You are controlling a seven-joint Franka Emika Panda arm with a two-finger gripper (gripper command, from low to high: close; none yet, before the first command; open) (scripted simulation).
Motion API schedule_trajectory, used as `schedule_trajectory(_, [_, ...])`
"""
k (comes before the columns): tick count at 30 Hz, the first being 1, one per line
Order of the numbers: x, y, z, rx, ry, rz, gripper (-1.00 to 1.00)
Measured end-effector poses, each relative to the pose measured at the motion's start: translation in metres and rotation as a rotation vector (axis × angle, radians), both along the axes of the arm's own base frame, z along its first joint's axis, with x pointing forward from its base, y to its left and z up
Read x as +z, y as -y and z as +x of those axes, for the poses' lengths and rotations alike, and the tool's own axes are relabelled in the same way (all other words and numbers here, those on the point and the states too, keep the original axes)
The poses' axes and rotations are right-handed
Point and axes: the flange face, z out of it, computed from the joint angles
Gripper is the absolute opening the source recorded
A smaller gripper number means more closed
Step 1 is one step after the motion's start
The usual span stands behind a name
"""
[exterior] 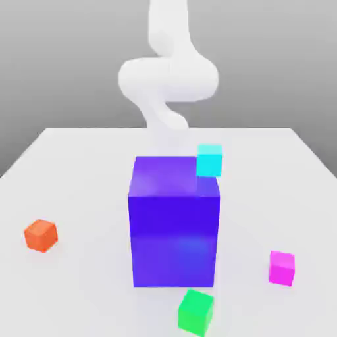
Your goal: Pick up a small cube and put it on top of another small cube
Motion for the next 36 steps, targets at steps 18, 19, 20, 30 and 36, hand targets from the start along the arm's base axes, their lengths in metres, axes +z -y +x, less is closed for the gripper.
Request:
schedule_trajectory(18, [-0.158,-0.084,0.077,0.753,-0.191,-0.469,0.00])
schedule_trajectory(19, [-0.174,-0.093,0.081,0.833,-0.204,-0.511,0.00])
schedule_trajectory(20, [-0.174,-0.093,0.081,0.833,-0.204,-0.511,0.00])
schedule_trajectory(30, [-0.309,-0.163,0.080,1.498,-0.269,-0.804,0.00])
schedule_trajectory(36, [-0.371,-0.190,0.063,1.827,-0.267,-0.913,0.00])
